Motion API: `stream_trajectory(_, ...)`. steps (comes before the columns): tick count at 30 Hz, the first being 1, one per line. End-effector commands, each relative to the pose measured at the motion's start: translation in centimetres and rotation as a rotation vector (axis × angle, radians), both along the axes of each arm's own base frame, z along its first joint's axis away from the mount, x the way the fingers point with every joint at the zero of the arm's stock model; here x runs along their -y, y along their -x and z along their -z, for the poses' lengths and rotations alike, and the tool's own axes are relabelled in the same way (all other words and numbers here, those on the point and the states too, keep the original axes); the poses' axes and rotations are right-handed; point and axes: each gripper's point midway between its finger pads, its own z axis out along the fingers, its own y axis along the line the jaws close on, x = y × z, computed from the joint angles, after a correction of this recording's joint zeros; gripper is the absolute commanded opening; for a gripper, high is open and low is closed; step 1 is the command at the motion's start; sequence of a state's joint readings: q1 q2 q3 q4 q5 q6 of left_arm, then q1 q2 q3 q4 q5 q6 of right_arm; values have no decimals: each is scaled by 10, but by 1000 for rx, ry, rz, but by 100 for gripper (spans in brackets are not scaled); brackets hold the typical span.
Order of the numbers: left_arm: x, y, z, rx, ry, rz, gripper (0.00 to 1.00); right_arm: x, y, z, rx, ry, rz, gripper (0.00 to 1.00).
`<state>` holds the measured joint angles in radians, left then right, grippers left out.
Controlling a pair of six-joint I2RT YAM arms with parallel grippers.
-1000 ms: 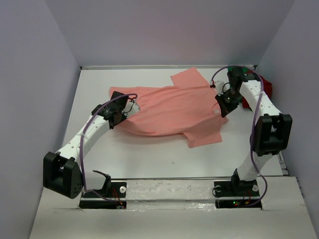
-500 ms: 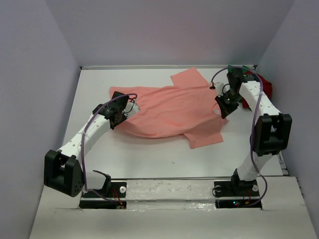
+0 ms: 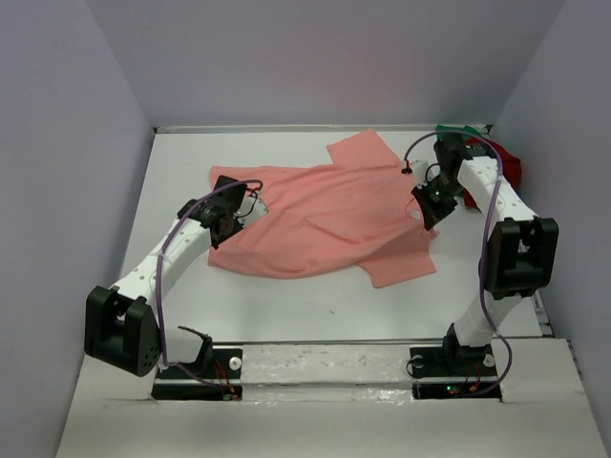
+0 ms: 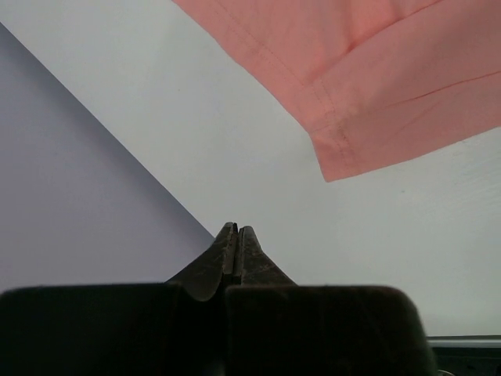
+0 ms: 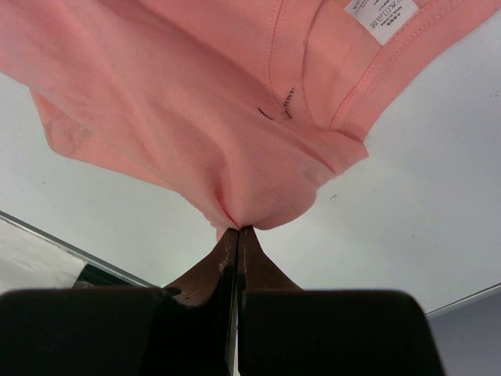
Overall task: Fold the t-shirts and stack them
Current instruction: Flatten out the tshirt
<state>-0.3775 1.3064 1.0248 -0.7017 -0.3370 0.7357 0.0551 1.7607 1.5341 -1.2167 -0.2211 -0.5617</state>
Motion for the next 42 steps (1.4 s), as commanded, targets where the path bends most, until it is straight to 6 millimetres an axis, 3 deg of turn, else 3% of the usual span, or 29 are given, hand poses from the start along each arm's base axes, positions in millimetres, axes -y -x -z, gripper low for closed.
stream_trajectory(1, -1, 12, 9, -52, 8, -6, 6, -3, -1, -10, 54, -1, -25, 0)
stream_trajectory(5, 3, 28, 34, -131, 40, 14, 31, -5, 5, -4, 40, -17, -29, 0)
stream_trajectory(6, 2, 33, 43, -144, 39, 26, 41, -6, 8, -1, 34, -21, -28, 0)
stream_trajectory(10, 10, 40, 58, -164, 77, 87, 49, -7, 13, 11, 3, -24, -29, 0)
stream_trajectory(17, 26, 16, 58, -126, 129, 123, 50, -8, 12, 21, -24, -30, -20, 0)
stream_trajectory(21, 33, -1, 54, -79, 138, 133, 41, -8, 10, 23, -28, -26, -20, 0)
stream_trajectory(22, 35, -5, 55, -73, 140, 138, 35, -7, 10, 24, -29, -23, -19, 0)
stream_trajectory(24, 35, -9, 58, -74, 135, 136, 35, -7, 10, 25, -34, -22, -19, 0)
stream_trajectory(33, 33, -13, 84, -123, 94, 138, 36, -6, 5, 33, -54, -12, -14, 0)
stream_trajectory(42, 20, -14, 90, -107, 30, 133, 36, -6, 2, 35, -65, -10, -7, 0)
